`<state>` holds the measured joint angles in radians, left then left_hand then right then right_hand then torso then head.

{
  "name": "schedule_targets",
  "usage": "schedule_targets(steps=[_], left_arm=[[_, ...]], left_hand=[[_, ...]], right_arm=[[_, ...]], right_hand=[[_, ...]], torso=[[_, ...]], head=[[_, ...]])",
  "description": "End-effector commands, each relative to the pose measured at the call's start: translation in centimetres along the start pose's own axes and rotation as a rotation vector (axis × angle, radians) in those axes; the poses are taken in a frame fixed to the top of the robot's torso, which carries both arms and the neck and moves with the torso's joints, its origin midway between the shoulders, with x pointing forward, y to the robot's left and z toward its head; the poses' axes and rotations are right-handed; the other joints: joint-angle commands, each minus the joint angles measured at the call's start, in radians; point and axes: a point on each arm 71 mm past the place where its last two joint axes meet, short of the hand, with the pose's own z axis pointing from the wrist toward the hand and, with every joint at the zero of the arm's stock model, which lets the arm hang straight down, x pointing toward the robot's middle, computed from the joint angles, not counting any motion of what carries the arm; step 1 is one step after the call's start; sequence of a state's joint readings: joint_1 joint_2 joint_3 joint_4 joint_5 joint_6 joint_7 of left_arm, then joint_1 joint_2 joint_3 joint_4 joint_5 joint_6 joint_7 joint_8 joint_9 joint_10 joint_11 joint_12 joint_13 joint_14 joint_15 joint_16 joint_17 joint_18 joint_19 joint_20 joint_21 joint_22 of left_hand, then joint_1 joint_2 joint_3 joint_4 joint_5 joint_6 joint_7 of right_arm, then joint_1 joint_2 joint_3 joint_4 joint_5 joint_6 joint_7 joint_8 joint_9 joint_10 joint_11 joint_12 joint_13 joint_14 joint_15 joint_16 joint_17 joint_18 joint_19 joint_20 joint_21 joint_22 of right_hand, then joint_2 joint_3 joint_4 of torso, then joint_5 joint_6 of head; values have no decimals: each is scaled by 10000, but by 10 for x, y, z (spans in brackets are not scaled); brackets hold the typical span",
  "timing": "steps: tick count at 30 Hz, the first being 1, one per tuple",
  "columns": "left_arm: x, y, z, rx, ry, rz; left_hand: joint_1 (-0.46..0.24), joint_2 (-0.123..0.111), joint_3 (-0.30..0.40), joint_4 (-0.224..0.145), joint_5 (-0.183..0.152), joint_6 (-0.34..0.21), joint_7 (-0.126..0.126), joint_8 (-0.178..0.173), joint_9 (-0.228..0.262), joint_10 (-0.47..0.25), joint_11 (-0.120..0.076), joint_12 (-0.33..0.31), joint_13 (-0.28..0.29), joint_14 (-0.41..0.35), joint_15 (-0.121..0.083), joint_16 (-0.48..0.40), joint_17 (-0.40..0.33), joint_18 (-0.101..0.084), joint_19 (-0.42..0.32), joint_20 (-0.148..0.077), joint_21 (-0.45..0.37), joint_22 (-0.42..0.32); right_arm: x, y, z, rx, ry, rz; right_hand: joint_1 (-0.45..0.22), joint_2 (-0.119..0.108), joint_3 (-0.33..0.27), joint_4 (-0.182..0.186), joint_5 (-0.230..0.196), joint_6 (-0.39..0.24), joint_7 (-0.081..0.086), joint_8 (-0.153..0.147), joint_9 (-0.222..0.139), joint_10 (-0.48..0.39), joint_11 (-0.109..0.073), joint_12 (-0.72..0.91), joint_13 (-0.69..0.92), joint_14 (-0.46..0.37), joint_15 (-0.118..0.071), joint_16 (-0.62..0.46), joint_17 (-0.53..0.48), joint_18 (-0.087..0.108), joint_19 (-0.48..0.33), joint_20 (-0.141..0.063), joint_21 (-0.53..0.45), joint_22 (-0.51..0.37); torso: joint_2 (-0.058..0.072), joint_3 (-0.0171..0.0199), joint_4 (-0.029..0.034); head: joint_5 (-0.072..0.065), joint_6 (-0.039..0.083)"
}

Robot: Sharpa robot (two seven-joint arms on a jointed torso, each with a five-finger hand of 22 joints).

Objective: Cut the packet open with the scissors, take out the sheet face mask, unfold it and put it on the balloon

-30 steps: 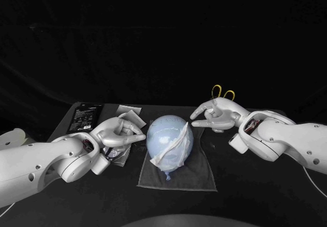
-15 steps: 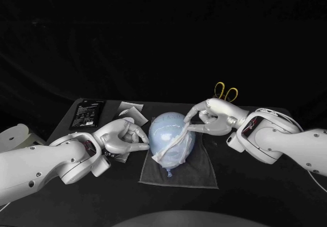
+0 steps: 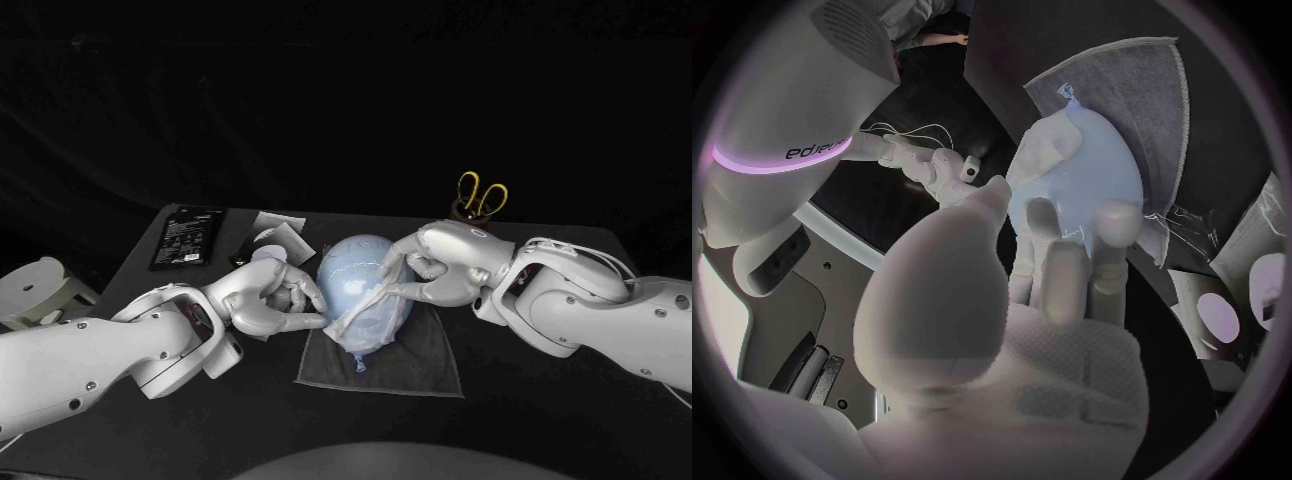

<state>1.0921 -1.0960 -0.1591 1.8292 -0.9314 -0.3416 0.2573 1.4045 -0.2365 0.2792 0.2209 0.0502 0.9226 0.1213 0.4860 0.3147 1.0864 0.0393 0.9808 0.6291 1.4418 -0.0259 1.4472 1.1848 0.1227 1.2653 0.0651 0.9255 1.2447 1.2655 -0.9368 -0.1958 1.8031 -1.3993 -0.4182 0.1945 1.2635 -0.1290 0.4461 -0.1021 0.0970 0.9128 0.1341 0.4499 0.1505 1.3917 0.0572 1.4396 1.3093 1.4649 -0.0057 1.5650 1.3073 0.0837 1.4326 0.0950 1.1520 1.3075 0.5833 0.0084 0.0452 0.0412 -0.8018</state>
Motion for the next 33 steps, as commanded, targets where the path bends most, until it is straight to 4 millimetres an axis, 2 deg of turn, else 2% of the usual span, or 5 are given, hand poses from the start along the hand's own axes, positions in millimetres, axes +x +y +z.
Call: schedule_targets(steps=[1, 8, 13, 28, 33], left_arm=[[3, -5, 2, 335, -122, 503], [8, -5, 5, 46, 91, 621], [12, -4, 8, -227, 282, 740], [20, -1, 14, -715, 792, 913], [21, -2, 16, -702, 874, 950]], left_hand=[[-46, -96, -129, 33, -4, -85, 12, -47, -15, -7, 30, -34, 15, 91, 30, 100, 137, 58, 113, 51, 154, 67], [-229, -131, -656, 376, -9, -236, 34, -142, -53, 355, 55, 381, 578, 390, 52, 375, 910, -75, 523, 75, 892, 434], [-208, -7, -1130, 638, -11, -283, 36, -195, -69, 553, 58, 662, 951, 561, 55, 546, 1404, -163, 780, 72, 1390, 693], [-218, 253, -1737, 690, -16, -259, 23, -219, -73, 813, 48, 1029, 1461, 649, 45, 634, 1670, -218, 926, 62, 1719, 873], [-143, 408, -1915, 682, -13, -165, -7, -183, -57, 1007, 23, 1281, 1816, 666, 28, 647, 1722, -223, 940, 53, 1768, 904]], right_arm=[[2, 4, 1, -380, 85, -732], [4, 7, 1, -488, 36, -865], [5, 8, 2, -546, -67, -884], [5, 10, 3, -594, -177, -864], [5, 9, 3, -564, -172, -857]], right_hand=[[37, -34, 45, -13, -45, 60, 12, -54, -14, 73, -18, 30, 98, 1059, -60, 58, 2635, -83, 40, -15, 42, 1647], [16, -74, 35, -7, -59, 58, 14, -99, -31, 80, -21, 25, 103, 1059, -67, 58, 2635, -82, 38, -26, 38, 1644], [-13, -133, 19, -1, -65, 29, 35, -174, -60, 78, -10, 11, 99, 1059, -65, 58, 2635, -80, 30, -33, 21, 1638], [-64, -219, -8, 23, -67, -31, 98, -313, -111, 77, 41, -11, 101, 1059, -33, 58, 2635, -80, 16, -23, -4, 1627], [-66, -220, -9, 25, -66, -32, 101, -317, -113, 74, 43, -13, 97, 1059, -31, 58, 2635, -77, 11, -22, -18, 1624]], torso=[[3, 1, -2], [10, 3, -2], [17, 3, -5], [11, 3, -4], [16, -1, -7]], head=[[28, -15], [42, -39], [48, -58], [15, -129], [2, -134]])
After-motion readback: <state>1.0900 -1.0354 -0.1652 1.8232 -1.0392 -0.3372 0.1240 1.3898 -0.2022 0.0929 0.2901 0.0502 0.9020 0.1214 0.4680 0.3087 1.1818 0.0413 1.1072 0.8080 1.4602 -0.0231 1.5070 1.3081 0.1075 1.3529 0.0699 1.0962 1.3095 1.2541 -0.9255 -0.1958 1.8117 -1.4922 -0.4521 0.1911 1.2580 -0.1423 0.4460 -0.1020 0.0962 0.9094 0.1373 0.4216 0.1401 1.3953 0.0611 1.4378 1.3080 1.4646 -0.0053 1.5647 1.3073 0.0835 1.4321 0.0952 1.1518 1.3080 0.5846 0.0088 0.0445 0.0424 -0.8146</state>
